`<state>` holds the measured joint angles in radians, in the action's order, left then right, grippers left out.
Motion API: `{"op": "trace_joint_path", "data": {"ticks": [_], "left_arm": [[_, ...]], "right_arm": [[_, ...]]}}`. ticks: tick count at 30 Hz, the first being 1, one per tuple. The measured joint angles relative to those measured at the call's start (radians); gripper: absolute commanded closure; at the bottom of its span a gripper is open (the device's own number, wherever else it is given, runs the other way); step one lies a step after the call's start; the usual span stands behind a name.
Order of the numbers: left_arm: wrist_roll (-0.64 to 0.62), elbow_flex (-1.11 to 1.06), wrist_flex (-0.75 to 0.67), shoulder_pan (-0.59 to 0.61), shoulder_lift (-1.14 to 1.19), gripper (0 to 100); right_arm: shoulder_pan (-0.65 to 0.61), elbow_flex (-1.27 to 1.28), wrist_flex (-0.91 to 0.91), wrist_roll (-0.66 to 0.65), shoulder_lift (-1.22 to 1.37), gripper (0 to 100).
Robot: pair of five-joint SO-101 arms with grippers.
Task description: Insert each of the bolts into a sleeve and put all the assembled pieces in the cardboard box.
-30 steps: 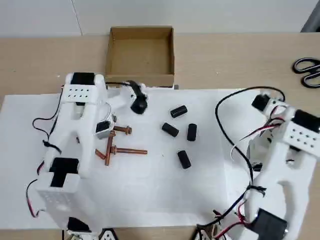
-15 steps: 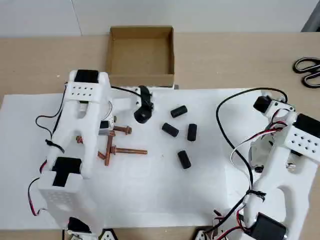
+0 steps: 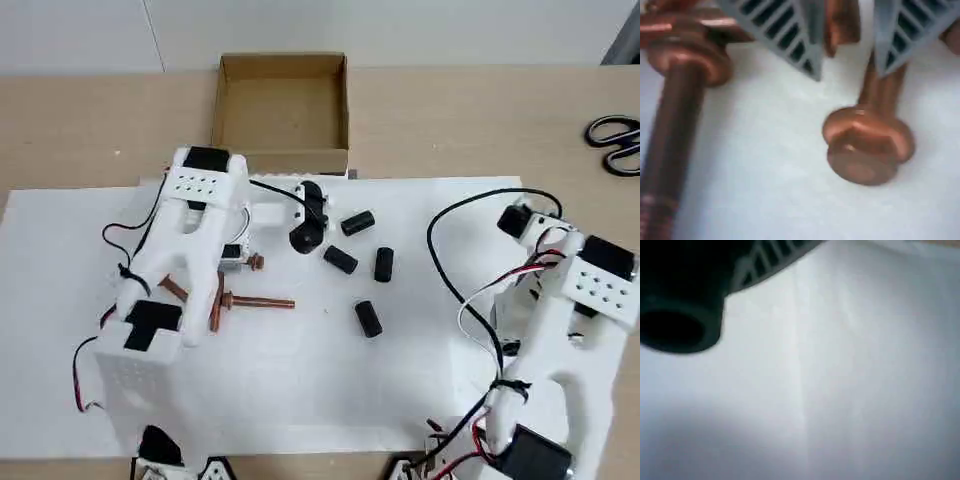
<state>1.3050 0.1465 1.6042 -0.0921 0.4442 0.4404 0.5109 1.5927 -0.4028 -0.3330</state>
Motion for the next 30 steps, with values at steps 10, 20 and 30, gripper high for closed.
{"op": "trace_joint_path", "data": {"ticks": [10,20,30], "left_arm": [[0.000,0.015,-0.012,-0.009,0.026,91],[0.000,0.038,-0.075,-0.029,0.086,91],[0.003,0.051,-0.071,-0.037,0.132,99]], "right_arm": [[0.000,0.000,0.000,-0.017,0.000,99.2],[0.000,0.000,0.000,-0.017,0.000,99.2],[0.000,0.000,0.000,-0.017,0.000,99.2]]}}
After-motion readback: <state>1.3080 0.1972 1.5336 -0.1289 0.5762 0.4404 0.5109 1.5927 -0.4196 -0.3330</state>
